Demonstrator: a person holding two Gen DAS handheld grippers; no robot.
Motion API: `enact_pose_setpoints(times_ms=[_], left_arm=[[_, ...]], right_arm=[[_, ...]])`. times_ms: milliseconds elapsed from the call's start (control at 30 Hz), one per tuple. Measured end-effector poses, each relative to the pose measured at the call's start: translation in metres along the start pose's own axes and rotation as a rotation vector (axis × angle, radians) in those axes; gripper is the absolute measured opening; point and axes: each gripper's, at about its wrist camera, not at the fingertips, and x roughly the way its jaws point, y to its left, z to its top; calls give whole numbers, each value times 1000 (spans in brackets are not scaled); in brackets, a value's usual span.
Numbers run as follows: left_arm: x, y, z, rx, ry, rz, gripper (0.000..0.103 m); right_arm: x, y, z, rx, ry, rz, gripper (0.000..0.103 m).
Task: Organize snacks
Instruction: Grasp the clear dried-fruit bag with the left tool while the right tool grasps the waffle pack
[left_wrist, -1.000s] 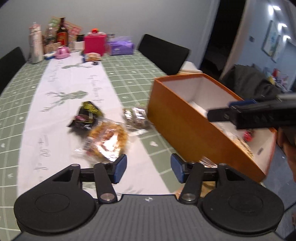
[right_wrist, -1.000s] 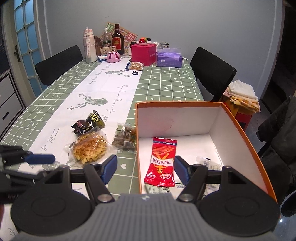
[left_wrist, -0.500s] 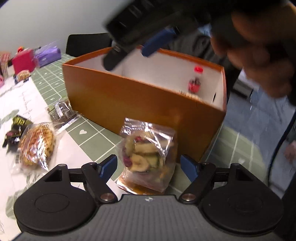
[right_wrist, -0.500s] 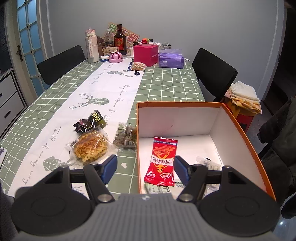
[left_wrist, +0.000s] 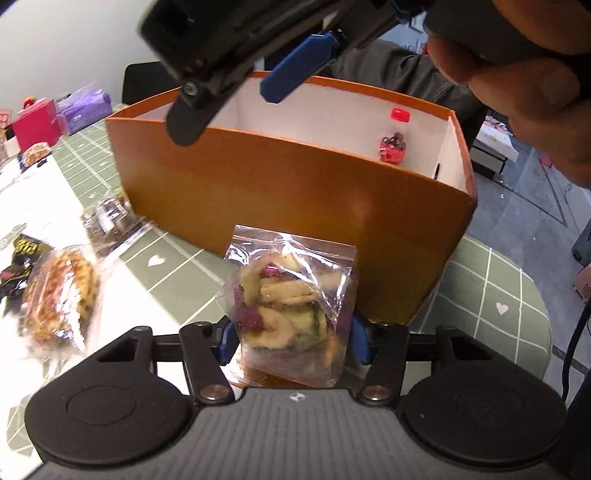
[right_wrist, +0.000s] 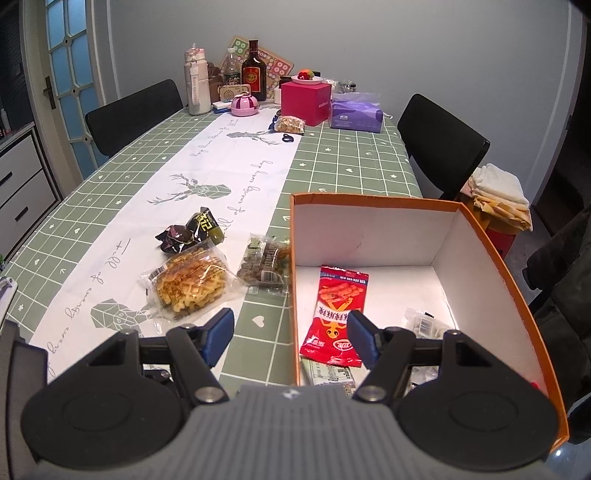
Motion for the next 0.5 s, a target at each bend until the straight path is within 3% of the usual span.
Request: enact_pose_setpoints(times_ms=[267,500], left_arm=[[-36,39,-28,-83,53,80,64],[-73,87,-54,-161,111,197,64]], right_arm=[[14,34,6,-44,-3,59,66],[45,70,16,-31,29,91,66]])
